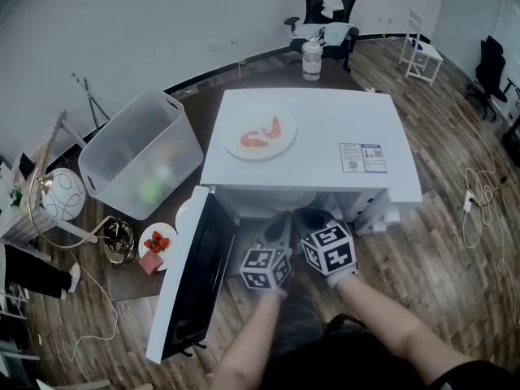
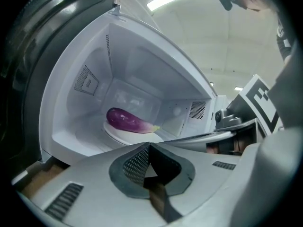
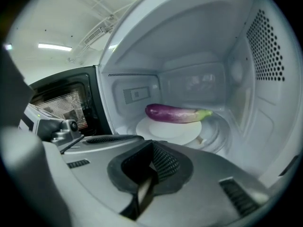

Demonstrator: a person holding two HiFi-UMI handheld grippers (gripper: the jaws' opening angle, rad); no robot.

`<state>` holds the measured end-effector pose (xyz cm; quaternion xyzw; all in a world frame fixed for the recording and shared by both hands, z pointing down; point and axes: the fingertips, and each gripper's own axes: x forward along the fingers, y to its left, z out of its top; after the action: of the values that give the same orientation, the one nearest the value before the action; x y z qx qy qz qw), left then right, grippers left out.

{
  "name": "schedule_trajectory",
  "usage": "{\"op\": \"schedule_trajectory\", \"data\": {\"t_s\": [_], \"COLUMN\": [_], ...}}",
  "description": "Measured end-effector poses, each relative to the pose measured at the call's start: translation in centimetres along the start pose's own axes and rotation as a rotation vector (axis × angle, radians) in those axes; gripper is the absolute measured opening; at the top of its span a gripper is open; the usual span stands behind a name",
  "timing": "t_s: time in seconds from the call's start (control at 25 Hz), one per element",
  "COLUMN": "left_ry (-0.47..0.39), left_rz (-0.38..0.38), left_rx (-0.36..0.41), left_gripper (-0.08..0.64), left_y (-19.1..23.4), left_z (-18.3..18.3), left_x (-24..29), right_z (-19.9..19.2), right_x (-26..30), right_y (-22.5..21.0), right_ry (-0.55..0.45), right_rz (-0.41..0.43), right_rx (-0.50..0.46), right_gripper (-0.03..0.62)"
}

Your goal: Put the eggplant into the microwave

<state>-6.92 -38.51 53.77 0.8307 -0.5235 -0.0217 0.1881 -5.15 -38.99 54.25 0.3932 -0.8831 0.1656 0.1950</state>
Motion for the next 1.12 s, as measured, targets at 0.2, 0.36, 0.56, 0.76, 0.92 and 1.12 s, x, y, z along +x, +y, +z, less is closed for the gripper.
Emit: {"op": "schedule_trajectory", "data": {"t_s": [0.2,0.36,0.56,0.76,0.92,1.12], "left_ry": [0.005,0.013,0.011,-0.022,-0.048,-0.098], "left_rz": [0.001,-0.003,-0.016,-0.029,-0.056,-0.071], "left_rx": [0.000,0.003,0.015,0.000,0.030,0.067], "left_gripper": [0.000,0.000,0.000,0.000,0.000,0.000], "left_y": [0.1,0.2,0.0,-0.6,-2.0,-3.7], "left_z": [0.2,0.3,0.6,0.9,1.6,3.0], "left_x": [0.2,0.5,0.5,-0.7,-1.8,-3.6], "right_z": [0.2,0.3,0.8,1.8,2.3,2.0], "right_x": [0.4,0.4,-0.2,-1.5,-2.8,-4.4], "right_y": [-0.2,-0.4,-0.3,0.5,0.8,2.0], "right_ry": [0.003,0.000,-0.043,-0.144,-0.206,-0.226], "right_rz": [0.001,-0.006,0.004,0.048,0.080,0.097], "right_rx": [0.006,0.008,0.014,0.024,0.065,0.049], "right_gripper": [-0.002,-0.002,-0.001,0.000,0.028,0.002]}}
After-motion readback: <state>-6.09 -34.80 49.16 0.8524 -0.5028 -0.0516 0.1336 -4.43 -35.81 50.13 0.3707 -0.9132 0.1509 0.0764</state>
